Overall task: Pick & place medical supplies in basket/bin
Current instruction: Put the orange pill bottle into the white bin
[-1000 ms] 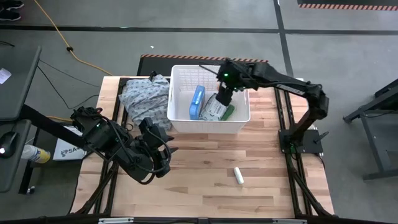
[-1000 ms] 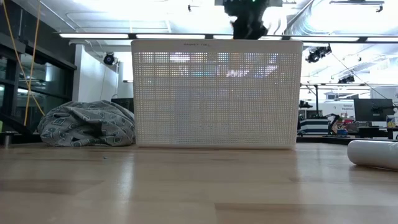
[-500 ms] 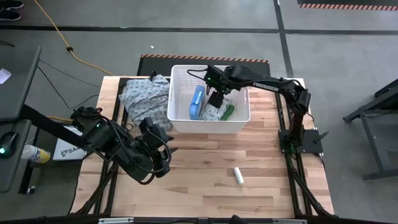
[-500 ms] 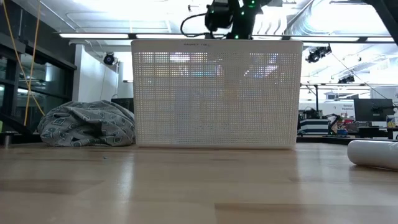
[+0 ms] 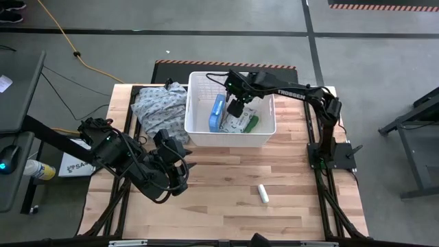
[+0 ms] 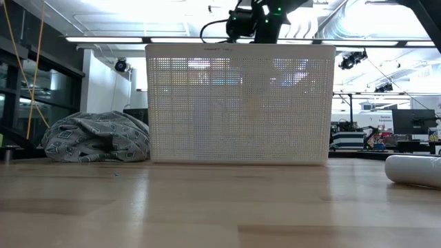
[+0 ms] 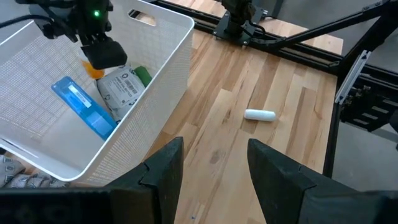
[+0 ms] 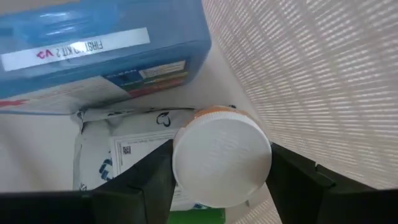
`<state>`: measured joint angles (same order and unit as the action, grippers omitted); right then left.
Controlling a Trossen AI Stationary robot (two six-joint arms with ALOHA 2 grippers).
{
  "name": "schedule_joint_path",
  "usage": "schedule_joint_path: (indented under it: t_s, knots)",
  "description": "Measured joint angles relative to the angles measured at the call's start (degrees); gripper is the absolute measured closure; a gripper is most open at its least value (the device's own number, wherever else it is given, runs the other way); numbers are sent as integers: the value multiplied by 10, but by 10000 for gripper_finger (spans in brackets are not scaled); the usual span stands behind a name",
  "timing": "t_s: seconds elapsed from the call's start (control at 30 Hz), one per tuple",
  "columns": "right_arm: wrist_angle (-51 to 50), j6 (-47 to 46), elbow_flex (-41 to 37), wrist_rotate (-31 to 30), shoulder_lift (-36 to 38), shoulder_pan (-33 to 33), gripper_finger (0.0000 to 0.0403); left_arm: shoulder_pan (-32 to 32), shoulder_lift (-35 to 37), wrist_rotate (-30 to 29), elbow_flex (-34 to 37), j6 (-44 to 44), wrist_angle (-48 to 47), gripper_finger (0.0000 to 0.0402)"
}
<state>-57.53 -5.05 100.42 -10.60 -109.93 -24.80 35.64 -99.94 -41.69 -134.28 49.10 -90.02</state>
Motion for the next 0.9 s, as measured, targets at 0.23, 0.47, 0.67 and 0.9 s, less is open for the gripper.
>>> schedule_joint_path:
  t_s: [0.23,0.47,0.67,0.9]
  knots:
    - [6,-5,-48,0,0,-1,195,0,0,0,0,0,0,190]
    - [5,-5,-88,-14,0,-1,193,0,0,0,0,0,0,190]
    - [10,-5,-109,-14,1,-1,191,0,0,0,0,0,0,190]
    - [21,-5,-113,-8,1,-1,188,0,0,1,0,-9,0,190]
